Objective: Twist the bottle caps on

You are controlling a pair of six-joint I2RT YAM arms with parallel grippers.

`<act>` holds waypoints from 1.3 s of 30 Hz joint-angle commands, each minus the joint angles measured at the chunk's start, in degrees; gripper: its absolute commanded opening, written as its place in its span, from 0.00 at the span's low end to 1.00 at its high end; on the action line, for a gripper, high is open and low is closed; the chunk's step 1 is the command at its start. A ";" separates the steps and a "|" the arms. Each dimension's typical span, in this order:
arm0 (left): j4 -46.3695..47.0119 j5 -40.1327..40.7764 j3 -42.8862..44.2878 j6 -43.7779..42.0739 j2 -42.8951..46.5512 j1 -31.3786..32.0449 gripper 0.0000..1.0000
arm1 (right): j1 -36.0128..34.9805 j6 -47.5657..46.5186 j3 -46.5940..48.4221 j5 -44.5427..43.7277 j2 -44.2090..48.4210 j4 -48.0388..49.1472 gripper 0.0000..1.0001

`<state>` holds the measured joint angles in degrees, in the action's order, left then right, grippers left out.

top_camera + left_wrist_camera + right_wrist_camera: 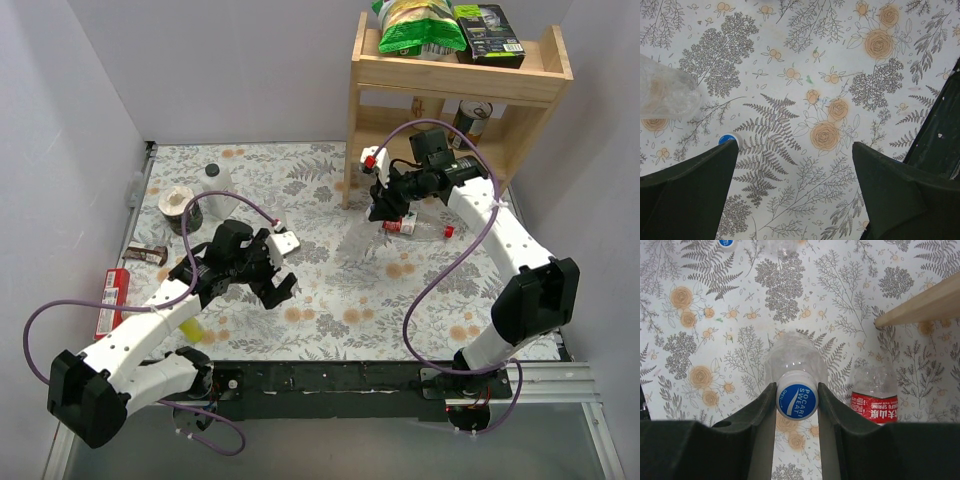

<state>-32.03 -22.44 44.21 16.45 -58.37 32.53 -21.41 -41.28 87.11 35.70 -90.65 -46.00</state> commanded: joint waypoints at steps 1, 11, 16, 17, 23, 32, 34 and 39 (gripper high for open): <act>1.35 -1.91 -1.23 -0.28 1.59 -0.80 0.98 | -0.47 -2.05 5.87 -2.91 -1.45 -6.29 0.01; 2.59 -2.61 -2.19 0.34 1.77 -1.77 0.98 | -3.99 -3.20 10.19 -8.19 -3.92 -11.31 0.01; 2.50 -2.17 -2.37 0.34 2.03 -2.21 0.98 | -3.99 -3.28 7.99 -8.54 -3.92 -10.08 0.07; 2.41 -2.17 -2.37 0.34 2.21 -2.30 0.98 | -3.99 -3.28 7.64 -8.63 -3.92 -9.99 0.10; 2.85 -2.61 -2.90 0.34 2.65 -2.91 0.98 | -3.90 -3.46 7.72 -8.19 -4.01 -9.90 0.24; 3.12 -2.70 -2.98 0.25 2.82 -3.62 0.98 | -4.26 -3.72 6.76 -6.79 -3.57 -9.99 0.41; 3.12 -3.05 -3.07 0.25 2.82 -3.71 0.98 | -4.52 -3.72 6.93 -6.79 -3.48 -9.73 0.51; 3.20 -3.40 -3.34 0.25 3.00 -3.97 0.98 | -4.43 -3.81 7.28 -6.61 -3.48 -9.55 0.57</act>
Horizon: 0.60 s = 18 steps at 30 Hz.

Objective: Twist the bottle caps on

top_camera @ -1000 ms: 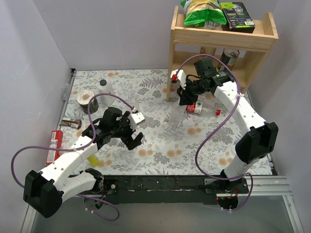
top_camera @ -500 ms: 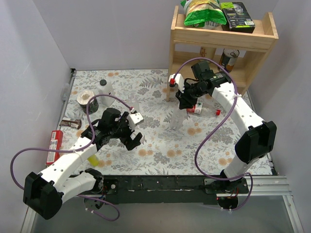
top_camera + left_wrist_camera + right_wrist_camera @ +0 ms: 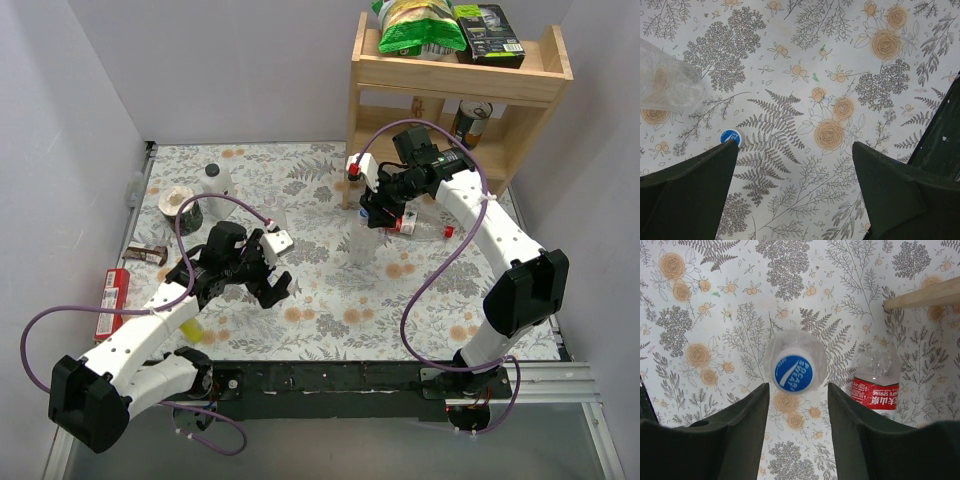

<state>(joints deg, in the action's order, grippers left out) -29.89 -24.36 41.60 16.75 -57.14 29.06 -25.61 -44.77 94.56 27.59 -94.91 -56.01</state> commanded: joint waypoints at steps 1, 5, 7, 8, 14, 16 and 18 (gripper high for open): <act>1.15 -1.57 -0.82 -0.05 1.69 -0.49 0.98 | -0.23 -0.31 -0.08 1.58 0.78 0.46 0.59; 1.59 -1.83 -1.09 -0.05 1.86 -0.67 0.98 | -0.32 -0.14 0.18 1.76 0.52 0.46 0.60; 1.67 -1.74 -1.26 0.03 1.95 -0.85 0.98 | -0.32 -0.14 0.53 1.67 0.34 0.46 0.60; 1.68 -1.74 -1.35 0.03 1.95 -0.85 0.98 | -0.32 -0.14 0.53 1.67 0.26 0.46 0.61; 1.77 -1.92 -1.44 0.12 2.04 -0.93 0.98 | -0.32 0.13 0.88 1.41 0.08 0.38 0.61; 1.85 -1.92 -1.53 0.21 2.04 -1.11 0.98 | -0.32 0.04 0.88 1.15 0.08 0.37 0.61; 1.94 -1.92 -1.53 0.21 2.04 -1.20 0.98 | -0.32 0.04 0.80 0.97 0.08 0.37 0.61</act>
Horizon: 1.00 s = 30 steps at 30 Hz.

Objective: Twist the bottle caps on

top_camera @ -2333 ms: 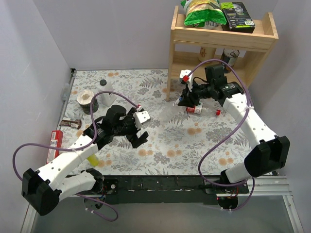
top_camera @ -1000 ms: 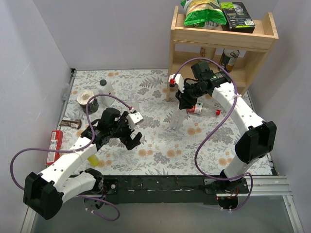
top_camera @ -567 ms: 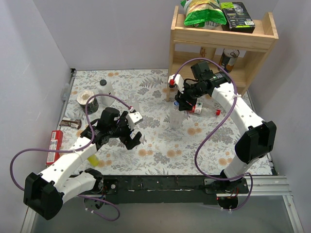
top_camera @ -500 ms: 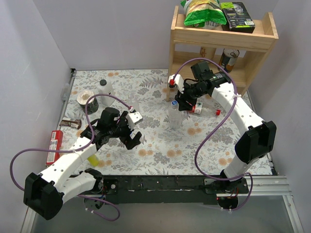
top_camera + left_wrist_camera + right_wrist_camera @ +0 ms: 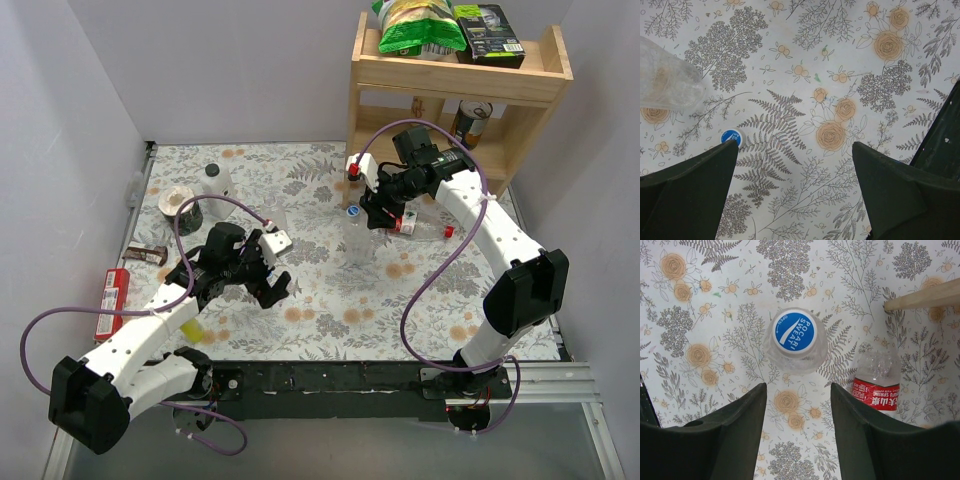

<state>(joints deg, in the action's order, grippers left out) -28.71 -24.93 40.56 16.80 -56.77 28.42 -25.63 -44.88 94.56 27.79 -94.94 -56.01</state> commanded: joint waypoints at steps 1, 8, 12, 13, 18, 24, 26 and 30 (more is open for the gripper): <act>0.85 -1.44 -0.48 0.25 1.75 -0.56 0.98 | -0.30 0.15 0.80 0.77 0.10 0.46 0.62; -0.38 -1.35 0.92 0.43 1.58 -0.83 0.98 | -0.30 -0.55 3.34 -0.28 0.19 -2.69 0.62; -2.14 -1.70 6.37 3.49 3.07 -4.16 0.98 | -0.30 0.14 15.00 -0.28 0.01 -6.57 0.66; -2.14 -1.79 7.51 4.38 3.16 -5.30 0.98 | -0.30 0.93 16.08 1.20 0.19 -5.79 0.68; -1.88 -1.97 15.94 7.90 2.20 -14.17 0.98 | -1.18 9.19 9.26 9.11 3.61 14.53 0.80; 2.07 5.48 21.22 15.17 2.28 -21.47 0.98 | -7.94 20.53 -7.18 13.78 4.59 44.55 0.83; 5.32 10.05 21.76 17.56 2.72 -24.28 0.98 | -10.30 24.38 -12.88 13.87 4.32 58.42 0.83; 7.61 19.38 23.34 19.33 1.84 -27.89 0.98 | -13.39 29.41 -16.08 11.76 0.73 73.40 0.83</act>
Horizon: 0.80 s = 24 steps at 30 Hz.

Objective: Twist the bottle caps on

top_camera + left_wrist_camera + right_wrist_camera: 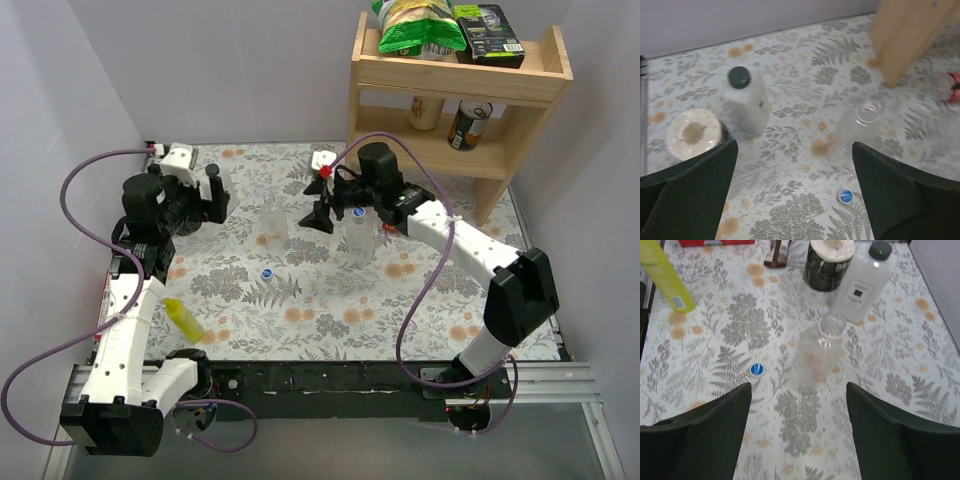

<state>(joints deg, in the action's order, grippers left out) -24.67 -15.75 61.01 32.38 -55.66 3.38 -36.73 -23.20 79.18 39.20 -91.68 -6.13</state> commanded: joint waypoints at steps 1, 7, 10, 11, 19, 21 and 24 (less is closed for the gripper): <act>3.66 10.91 3.06 3.22 0.73 -2.94 0.98 | -2.73 8.69 0.09 0.00 -3.93 24.23 0.82; 1.47 6.70 1.66 3.39 2.39 -3.20 0.98 | -4.40 15.55 4.93 -1.14 -13.34 30.47 0.81; 0.41 5.55 0.60 3.39 2.75 -3.29 0.98 | -5.28 16.43 6.60 -0.79 -17.03 31.97 0.81; 0.23 5.29 0.42 3.48 2.75 -3.29 0.98 | -5.63 16.96 6.69 -0.79 -18.43 33.01 0.81; -4.68 -0.41 -0.80 2.34 3.27 -3.29 0.98 | -6.25 21.88 11.60 -1.40 -25.21 39.26 0.65; -5.83 -3.04 -2.29 1.55 4.06 -3.29 0.98 | -6.25 21.27 12.84 -2.37 -26.62 37.52 0.44; -7.93 -11.56 -4.58 -2.40 5.56 -3.29 0.98 | -5.99 20.13 13.11 -2.11 -25.66 34.62 0.24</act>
<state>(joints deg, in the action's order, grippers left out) -28.08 -16.78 59.20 34.24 -52.69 0.45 -42.98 -2.81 89.30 37.54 -118.52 27.16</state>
